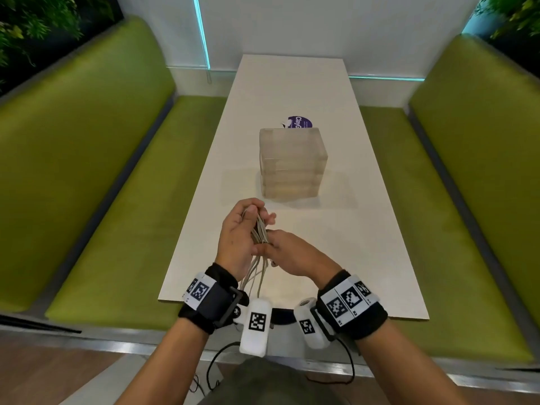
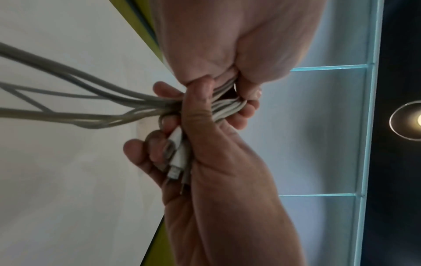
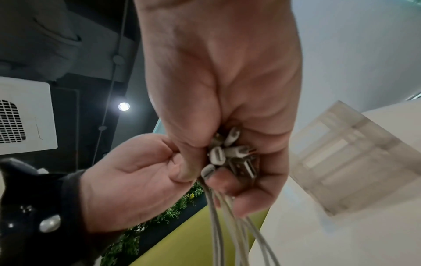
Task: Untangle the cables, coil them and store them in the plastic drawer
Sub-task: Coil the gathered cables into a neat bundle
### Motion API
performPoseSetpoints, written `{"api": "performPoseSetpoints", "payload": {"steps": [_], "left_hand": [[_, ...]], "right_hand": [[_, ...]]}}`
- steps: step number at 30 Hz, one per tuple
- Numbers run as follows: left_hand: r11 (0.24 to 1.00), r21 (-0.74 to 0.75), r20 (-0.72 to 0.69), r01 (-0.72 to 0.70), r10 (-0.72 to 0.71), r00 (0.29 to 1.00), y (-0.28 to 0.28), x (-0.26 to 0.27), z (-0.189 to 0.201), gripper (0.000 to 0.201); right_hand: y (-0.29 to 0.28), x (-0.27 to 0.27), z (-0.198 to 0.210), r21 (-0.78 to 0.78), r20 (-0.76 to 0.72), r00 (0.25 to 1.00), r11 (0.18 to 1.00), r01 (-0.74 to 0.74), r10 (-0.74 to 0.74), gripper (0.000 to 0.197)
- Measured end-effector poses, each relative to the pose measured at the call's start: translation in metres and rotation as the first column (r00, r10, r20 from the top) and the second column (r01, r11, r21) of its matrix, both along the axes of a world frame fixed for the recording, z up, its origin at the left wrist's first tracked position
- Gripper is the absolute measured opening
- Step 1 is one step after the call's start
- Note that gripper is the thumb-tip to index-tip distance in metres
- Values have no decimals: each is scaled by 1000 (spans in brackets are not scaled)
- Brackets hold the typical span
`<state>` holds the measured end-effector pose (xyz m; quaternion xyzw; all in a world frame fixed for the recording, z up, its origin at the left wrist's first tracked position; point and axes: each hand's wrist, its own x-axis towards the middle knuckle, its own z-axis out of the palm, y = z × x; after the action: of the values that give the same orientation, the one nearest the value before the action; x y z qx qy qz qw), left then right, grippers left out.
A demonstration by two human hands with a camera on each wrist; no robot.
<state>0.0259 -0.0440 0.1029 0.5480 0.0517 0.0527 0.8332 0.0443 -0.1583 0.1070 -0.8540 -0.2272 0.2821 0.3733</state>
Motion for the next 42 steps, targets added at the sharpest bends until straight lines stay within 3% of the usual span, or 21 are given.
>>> {"api": "performPoseSetpoints", "payload": {"steps": [4,8,11,16,20,28,29,32,33,34,36,40,42], "left_hand": [[983,-87,-58,160,-165,985,4,1,8,21],[954,-67,-73,293,-298,952,6,0,15,21],[942,2,-122,336,-334,935,7,-2,17,18],[946,-20,-155,324,-323,934,4,-1,24,17],[955,16,-137,296,-291,947,2,-2,26,19],[960,43,-30,278,-277,960,7,-2,23,17],[955,60,-8,292,-292,956,10,-1,19,22],[912,165,-50,374,-371,927,19,-1,-1,82],[884,213,-83,417,-409,909,19,-4,-8,93],[847,283,-102,450,-439,892,17,-8,-16,90],[780,405,-105,477,-478,872,9,-16,-29,55],[825,354,-135,441,-422,897,-3,-28,-28,19],[824,364,-162,435,-404,901,-6,-32,-29,19]], "right_hand": [[-10,3,-12,133,16,1000,991,-22,21,13],[-22,-10,-19,432,-181,983,900,54,28,19],[-24,-17,-25,540,-283,956,836,92,77,24],[-18,-25,-26,596,-331,943,784,174,42,31],[-16,-24,-25,580,-321,947,795,181,18,42],[-13,-24,-23,575,-317,948,788,218,-31,37],[-15,-23,-21,582,-327,944,775,244,-51,35],[-19,-18,-17,615,-309,941,725,310,-140,38],[-19,-16,-14,640,-298,941,698,322,-160,42],[-20,-14,-12,667,-305,936,662,341,-175,44],[-22,-12,-6,715,-388,904,561,417,-178,35],[-23,-11,5,761,-513,846,379,526,-143,28],[-22,-13,7,756,-542,830,354,550,-133,26]]}}
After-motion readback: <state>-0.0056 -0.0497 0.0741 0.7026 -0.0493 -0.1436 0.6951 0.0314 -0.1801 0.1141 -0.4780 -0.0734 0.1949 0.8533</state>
